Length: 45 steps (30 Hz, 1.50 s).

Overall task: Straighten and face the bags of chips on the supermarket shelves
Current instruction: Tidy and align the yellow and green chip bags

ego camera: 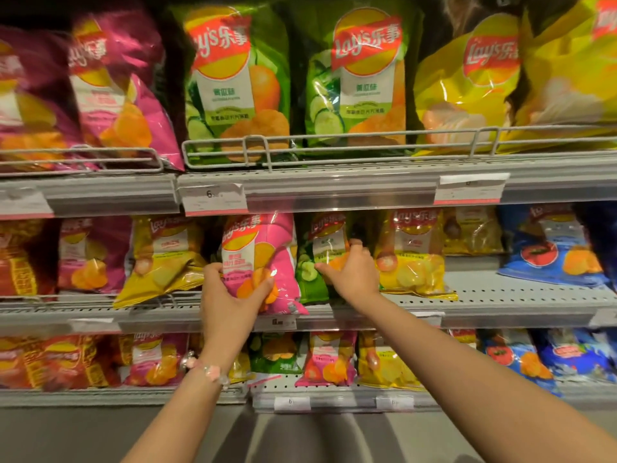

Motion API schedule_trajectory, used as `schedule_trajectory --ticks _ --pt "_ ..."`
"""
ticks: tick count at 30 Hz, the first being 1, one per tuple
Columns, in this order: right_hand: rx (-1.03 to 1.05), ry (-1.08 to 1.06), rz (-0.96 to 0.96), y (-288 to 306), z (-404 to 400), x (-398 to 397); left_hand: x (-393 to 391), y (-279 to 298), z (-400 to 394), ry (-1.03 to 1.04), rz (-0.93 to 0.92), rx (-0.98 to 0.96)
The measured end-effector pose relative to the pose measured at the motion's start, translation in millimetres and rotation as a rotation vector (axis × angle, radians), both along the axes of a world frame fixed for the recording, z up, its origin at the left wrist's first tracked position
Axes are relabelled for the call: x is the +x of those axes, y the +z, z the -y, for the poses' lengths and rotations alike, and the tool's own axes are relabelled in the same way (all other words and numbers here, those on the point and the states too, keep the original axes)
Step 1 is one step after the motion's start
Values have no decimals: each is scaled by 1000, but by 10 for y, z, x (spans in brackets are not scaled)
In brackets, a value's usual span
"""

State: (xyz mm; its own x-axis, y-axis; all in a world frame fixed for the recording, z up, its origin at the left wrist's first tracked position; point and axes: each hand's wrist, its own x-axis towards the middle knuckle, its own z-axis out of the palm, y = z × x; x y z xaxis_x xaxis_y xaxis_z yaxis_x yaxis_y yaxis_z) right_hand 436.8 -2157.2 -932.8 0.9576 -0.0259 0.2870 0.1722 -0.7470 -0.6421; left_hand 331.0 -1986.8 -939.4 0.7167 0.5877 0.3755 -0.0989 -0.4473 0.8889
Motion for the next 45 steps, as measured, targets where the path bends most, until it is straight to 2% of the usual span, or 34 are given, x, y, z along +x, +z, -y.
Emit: schedule_trajectory --ticks 2,4,7,9,11,13,16,18,20,23,26,31,33,40,45 --pt "101 43 170 71 -17 -141 -5 13 10 -8 -12 0" --pt "306 220 232 153 -115 -326 -14 33 28 -10 -3 5" --pt "528 483 -56 254 -368 -522 -27 55 55 -7 30 69" --pt "638 508 -197 310 -496 -554 -46 65 62 -16 33 114" --pt "690 474 -214 336 -559 -554 -66 86 55 -16 28 160" --pt "697 411 -188 350 -574 -534 -87 129 20 -55 7 206" --pt "694 336 -182 380 -552 -464 -114 208 -159 -264 -80 241" --pt "729 321 -199 408 -530 -413 -142 252 -365 -313 -134 314" --pt "754 320 -212 433 -520 -365 -150 277 -623 -238 -137 361" --pt "798 319 -212 436 -501 -279 -82 266 -1028 30 -121 354" --pt "813 352 -216 393 -523 -203 18 172 -1388 246 -229 336" --pt "845 387 -227 309 -597 -159 209 83 -1776 145 -383 134" --pt "842 397 -226 298 -621 -165 260 37 -1850 108 -405 110" --pt "793 441 -186 374 -824 -152 261 -58 -1896 134 -329 165" --pt "755 425 -179 381 -926 -121 89 -42 -1836 20 -122 213"
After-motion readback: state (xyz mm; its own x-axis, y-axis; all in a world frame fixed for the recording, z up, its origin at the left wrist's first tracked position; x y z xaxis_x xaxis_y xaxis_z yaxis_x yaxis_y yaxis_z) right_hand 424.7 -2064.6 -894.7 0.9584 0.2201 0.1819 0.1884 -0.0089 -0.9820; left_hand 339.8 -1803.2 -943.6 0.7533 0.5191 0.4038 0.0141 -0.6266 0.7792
